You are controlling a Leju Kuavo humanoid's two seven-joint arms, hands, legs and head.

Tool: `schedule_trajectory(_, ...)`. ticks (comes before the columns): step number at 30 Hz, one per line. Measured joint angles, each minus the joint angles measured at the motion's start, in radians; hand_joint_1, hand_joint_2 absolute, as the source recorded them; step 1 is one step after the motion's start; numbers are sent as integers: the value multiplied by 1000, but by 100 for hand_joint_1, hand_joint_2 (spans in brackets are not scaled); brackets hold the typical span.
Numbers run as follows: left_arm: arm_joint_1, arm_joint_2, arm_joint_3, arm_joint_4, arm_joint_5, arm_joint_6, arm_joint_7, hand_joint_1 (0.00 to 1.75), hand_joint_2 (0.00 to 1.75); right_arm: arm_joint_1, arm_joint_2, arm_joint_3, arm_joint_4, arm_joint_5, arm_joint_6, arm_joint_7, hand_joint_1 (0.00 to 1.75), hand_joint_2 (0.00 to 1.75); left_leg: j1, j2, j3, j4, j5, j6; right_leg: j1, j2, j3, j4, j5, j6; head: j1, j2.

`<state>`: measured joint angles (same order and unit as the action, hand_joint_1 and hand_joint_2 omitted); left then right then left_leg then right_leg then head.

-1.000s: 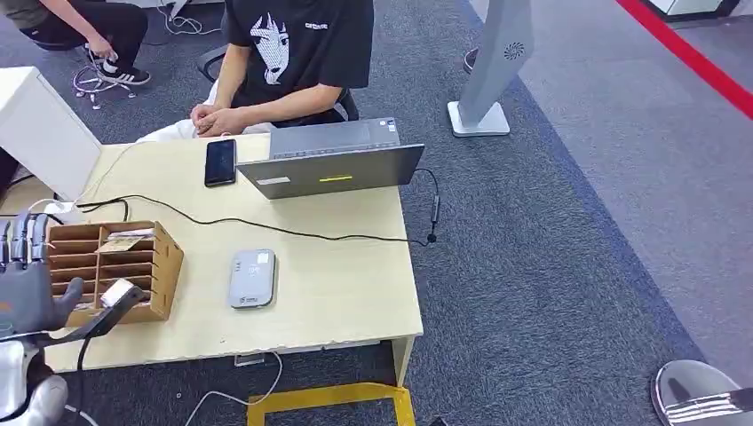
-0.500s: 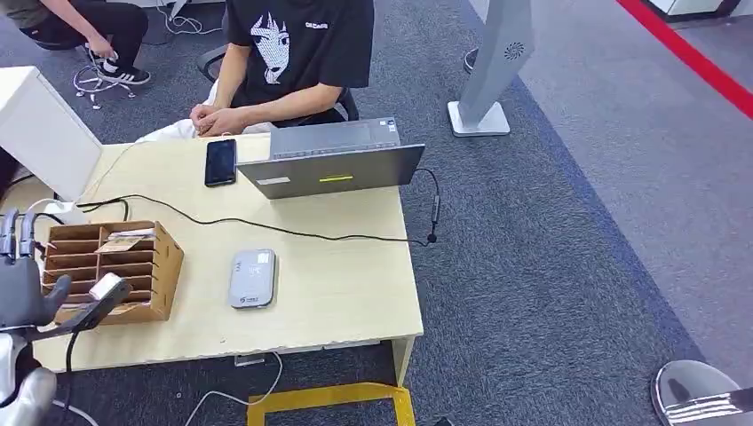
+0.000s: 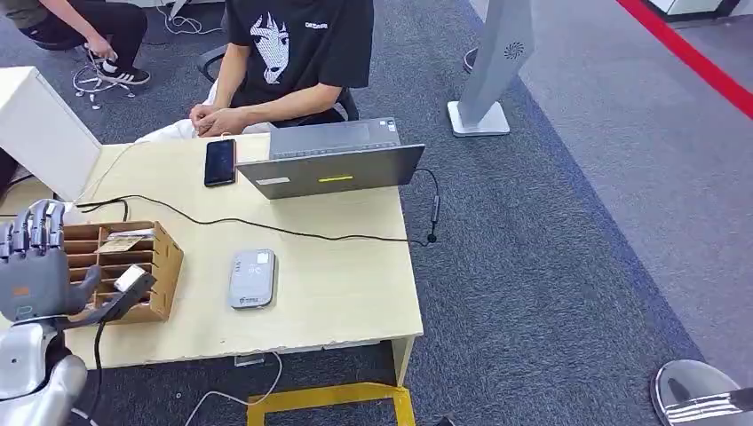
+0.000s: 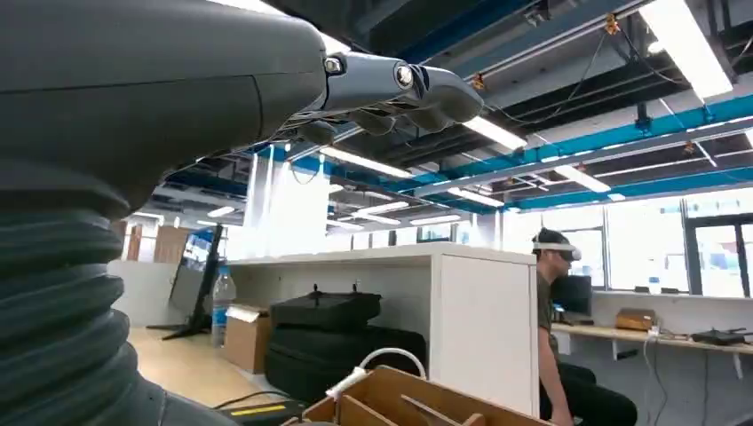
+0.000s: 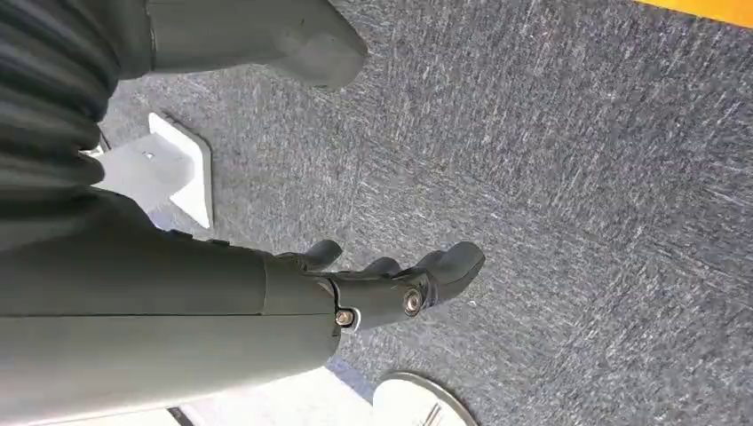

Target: Pass the card to the sensor for recognition and then transmit it.

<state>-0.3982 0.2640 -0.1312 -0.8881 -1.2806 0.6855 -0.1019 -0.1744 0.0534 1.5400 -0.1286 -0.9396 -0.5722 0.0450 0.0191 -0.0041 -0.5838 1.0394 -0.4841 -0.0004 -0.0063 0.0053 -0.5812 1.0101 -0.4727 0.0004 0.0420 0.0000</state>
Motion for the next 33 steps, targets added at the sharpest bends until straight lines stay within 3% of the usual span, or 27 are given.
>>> schedule_trajectory(11, 0, -19, 0, 2, -27, 2, 20, 0, 175, 2, 0, 0, 0, 13, -2, -1, 0, 175, 0, 0, 0, 0, 0, 0, 0, 0, 0, 0, 0, 0, 0, 0)
schedule_trajectory(15, -2, 33, -2, 26, -158, 0, 93, 0, 175, 2, -2, 0, 0, 5, -1, -11, 0, 175, 0, 3, 0, 0, 0, 0, 0, 3, -1, 0, 0, 0, 0, 0)
schedule_trajectory(18, -8, 89, -2, 43, -162, 2, 96, 0, 175, 3, -4, 0, 1, -4, -1, -18, 0, 175, 0, 3, 0, 0, 0, 0, 0, 3, -1, 1, 0, 0, 0, 0)
schedule_trajectory(21, -8, 118, 0, 47, -162, 2, 87, 0, 175, 2, -7, 0, 1, -8, -2, -26, 0, 175, 0, 3, 0, -1, 0, 0, 0, 3, -1, 1, 0, 0, 0, 0)
schedule_trajectory(33, -5, 123, 16, 43, -172, 3, 62, 0, 175, 1, -9, 0, 1, -10, -4, -26, 0, 175, 0, 3, 0, 0, 0, 0, 0, 3, -1, 0, 0, 0, 0, 0)
